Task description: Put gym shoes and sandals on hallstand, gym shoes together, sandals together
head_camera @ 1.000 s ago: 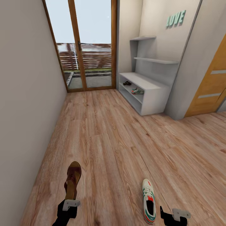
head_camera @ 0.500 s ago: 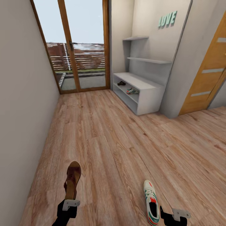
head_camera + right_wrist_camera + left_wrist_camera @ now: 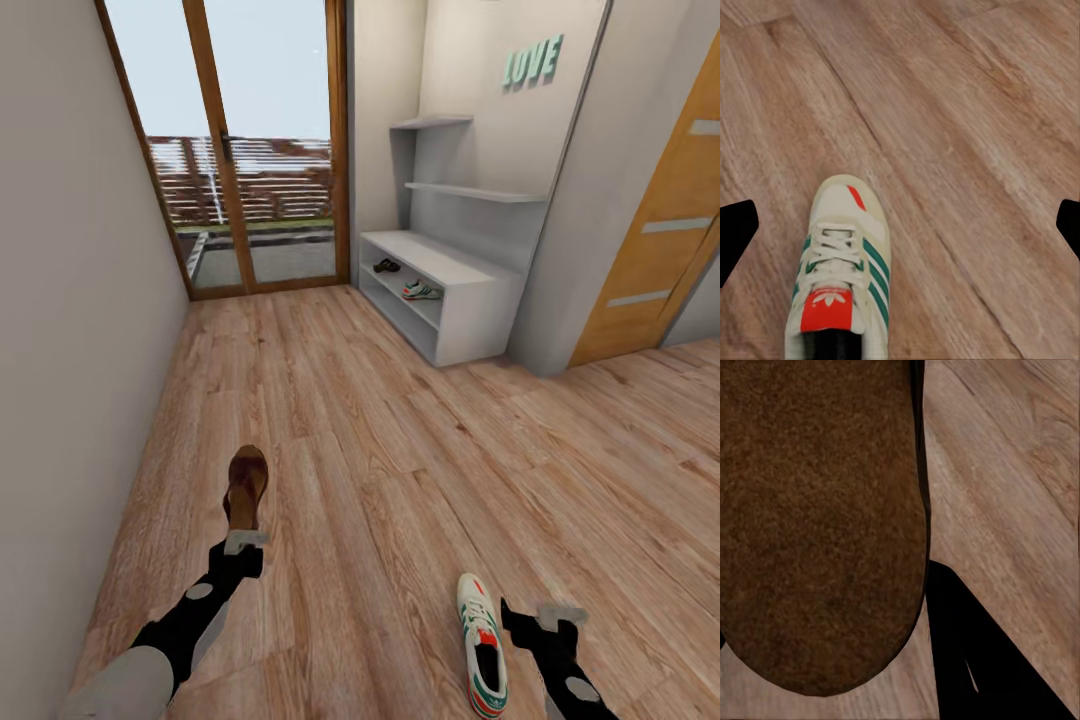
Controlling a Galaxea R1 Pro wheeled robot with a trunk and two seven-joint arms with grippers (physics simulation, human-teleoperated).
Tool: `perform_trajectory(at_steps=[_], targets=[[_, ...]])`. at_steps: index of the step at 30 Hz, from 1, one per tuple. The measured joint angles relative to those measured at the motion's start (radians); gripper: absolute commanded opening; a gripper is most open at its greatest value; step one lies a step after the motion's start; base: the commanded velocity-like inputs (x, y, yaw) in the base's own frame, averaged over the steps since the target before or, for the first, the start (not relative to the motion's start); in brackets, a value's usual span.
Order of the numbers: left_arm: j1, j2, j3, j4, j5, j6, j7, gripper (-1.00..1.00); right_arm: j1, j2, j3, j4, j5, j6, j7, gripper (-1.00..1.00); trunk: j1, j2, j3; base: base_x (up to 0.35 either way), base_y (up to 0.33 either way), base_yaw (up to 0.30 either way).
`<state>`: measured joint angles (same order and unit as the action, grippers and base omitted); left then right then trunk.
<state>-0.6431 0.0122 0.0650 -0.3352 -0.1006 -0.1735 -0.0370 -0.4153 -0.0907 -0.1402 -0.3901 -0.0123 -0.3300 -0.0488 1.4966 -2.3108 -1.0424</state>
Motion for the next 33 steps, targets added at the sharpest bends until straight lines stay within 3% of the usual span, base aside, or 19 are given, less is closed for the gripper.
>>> perform_trajectory(at_steps=[3, 8, 15, 28, 30, 33], targets=[[-0.046, 0.001, 0.002, 0.013, 0.010, 0.021, 0.001, -1.00, 0.000, 0.001, 0.000, -0.112, -0.001, 0.147, 0.005, 1.00, 0.000, 0.000, 0.000, 0.000, 0.000, 0.000], [-0.054, -0.002, -0.005, 0.009, 0.014, 0.013, -0.002, -1.00, 0.002, 0.000, 0.002, -0.156, 0.000, 0.206, 0.022, 1.00, 0.000, 0.000, 0.000, 0.000, 0.000, 0.000], [-0.056, -0.008, -0.005, 0.008, 0.013, 0.014, -0.003, -1.00, 0.002, 0.000, 0.001, -0.154, 0.000, 0.207, 0.022, 1.00, 0.012, -0.021, -0.010, 0.000, 0.000, 0.001], [-0.059, -0.029, -0.005, 0.009, 0.009, 0.028, -0.078, -1.00, 0.002, 0.000, 0.005, -0.152, 0.003, 0.208, 0.021, 1.00, 0.061, -0.112, -0.067, 0.000, 0.000, 0.061], [-0.059, -0.030, -0.005, 0.010, 0.009, 0.028, -0.079, -1.00, 0.002, 0.001, 0.024, -0.152, 0.003, 0.211, 0.021, 1.00, 0.069, -0.126, -0.076, 0.000, 0.000, 0.071], [-0.059, -0.030, -0.004, 0.010, 0.008, 0.028, -0.081, -1.00, 0.002, 0.003, 0.111, -0.158, -0.002, 0.214, 0.021, 1.00, 0.081, -0.147, -0.090, 0.000, 0.000, 0.083]])
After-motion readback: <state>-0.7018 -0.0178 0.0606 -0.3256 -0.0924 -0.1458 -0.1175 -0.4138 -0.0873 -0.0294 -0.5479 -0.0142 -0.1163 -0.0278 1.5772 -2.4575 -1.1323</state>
